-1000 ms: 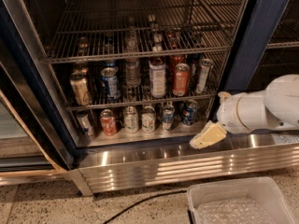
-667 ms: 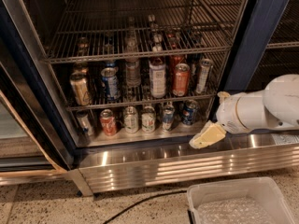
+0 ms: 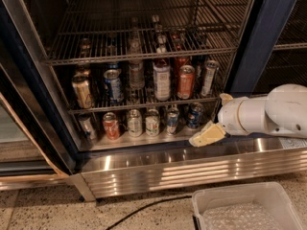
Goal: Pick coke can from middle shelf of fridge
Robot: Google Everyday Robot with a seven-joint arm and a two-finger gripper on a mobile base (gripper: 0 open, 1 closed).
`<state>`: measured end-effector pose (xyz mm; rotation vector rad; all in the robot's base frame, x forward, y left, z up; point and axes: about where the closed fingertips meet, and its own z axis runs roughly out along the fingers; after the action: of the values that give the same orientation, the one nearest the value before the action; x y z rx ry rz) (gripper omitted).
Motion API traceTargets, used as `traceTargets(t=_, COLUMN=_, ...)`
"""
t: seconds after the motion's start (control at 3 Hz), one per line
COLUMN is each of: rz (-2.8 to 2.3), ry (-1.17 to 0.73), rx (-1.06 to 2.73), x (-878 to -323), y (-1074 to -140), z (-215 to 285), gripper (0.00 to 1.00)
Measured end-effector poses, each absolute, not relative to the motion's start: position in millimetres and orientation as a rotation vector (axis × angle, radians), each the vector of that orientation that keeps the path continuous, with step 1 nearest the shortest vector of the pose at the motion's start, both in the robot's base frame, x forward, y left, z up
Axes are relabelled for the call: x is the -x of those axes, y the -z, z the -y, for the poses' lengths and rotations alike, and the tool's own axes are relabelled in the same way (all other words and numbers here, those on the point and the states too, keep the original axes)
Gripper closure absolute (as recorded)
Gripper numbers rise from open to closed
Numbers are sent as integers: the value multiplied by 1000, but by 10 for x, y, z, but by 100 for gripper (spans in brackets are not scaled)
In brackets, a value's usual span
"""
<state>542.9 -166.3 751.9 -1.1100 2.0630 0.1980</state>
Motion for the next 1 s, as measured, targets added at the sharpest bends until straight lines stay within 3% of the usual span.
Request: traceTargets(t=1.0, rz=-1829, ry=-271, rx=870, x=-5871, y=-7563, z=1588, gripper=0)
